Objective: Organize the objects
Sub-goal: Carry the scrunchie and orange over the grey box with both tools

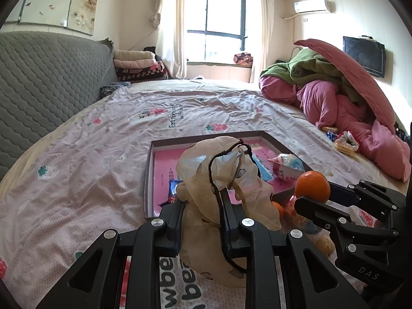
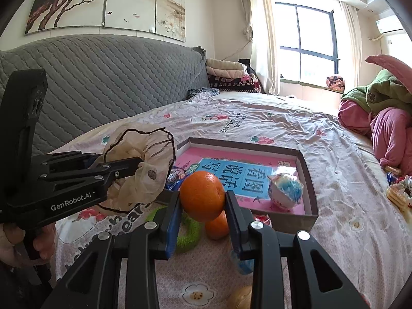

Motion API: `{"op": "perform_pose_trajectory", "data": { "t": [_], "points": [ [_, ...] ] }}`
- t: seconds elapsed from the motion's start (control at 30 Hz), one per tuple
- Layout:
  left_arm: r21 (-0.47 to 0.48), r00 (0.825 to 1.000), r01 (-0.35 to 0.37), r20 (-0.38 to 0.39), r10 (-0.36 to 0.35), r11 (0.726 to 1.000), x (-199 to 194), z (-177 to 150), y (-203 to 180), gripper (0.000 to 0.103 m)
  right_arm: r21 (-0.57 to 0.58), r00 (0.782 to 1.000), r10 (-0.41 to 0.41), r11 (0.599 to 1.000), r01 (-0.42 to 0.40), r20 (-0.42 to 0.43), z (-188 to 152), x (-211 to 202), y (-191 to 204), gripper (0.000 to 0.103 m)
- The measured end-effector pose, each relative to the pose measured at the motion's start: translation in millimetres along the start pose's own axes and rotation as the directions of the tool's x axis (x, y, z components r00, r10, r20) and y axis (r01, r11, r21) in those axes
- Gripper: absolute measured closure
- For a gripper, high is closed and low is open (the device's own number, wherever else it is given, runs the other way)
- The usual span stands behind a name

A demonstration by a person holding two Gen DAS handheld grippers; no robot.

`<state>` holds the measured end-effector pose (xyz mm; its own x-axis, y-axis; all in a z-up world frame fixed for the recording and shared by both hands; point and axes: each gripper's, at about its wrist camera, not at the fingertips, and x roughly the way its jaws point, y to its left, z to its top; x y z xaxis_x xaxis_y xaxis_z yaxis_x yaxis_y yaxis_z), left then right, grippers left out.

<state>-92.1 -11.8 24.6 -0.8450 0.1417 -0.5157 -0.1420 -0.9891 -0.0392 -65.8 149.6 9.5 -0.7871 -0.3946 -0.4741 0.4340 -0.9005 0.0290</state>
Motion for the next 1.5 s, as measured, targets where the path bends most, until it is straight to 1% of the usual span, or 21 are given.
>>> {"op": "perform_pose_trajectory", "data": {
  "t": [0.17, 0.47, 0.8, 1.03, 1.2, 1.4, 1.5],
  "points": [
    [-0.006, 1.0, -0.005, 0.014, 0.005, 1.0, 1.4, 6.9, 2.5, 0.077, -0.003, 1.0, -0.009, 1.0, 0.009, 0.015, 8.3, 4.7, -6.4, 0.069],
    [0.006, 1.0, -0.01, 0.01, 0.009, 1.0, 11.2, 14.9, 6.7, 0.077, -0.019, 0.999, -0.018, 1.0, 0.018, 0.03, 22.0, 13.9, -14.2, 0.069],
    [0.024, 0.999, -0.022, 0.038, 0.021, 0.999, 21.7, 36.0, 10.9, 0.076, -0.042, 0.999, -0.023, 0.999, 0.025, 0.038, 36.0, 25.7, -19.3, 0.069],
    [0.016, 0.999, -0.016, 0.037, 0.015, 1.0, 33.0, 45.4, 16.8, 0.076, -0.05, 0.998, -0.039, 0.998, 0.041, 0.047, 46.0, 32.4, -27.9, 0.069],
    [0.011, 0.999, -0.014, 0.051, 0.014, 1.0, 38.6, 51.3, 19.6, 0.076, -0.049, 0.997, -0.046, 0.998, 0.049, 0.055, 54.0, 37.7, -34.8, 0.069],
    [-0.001, 0.999, -0.005, 0.044, 0.005, 1.0, 49.9, 58.4, 23.7, 0.076, -0.06, 0.997, -0.056, 0.996, 0.06, 0.061, 62.9, 43.5, -41.1, 0.069],
    [0.0, 0.999, -0.019, 0.051, 0.019, 1.0, 57.6, 61.5, 28.7, 0.076, -0.069, 0.998, -0.048, 0.996, 0.052, 0.051, 66.6, 49.3, -43.2, 0.069]
  ]
}}
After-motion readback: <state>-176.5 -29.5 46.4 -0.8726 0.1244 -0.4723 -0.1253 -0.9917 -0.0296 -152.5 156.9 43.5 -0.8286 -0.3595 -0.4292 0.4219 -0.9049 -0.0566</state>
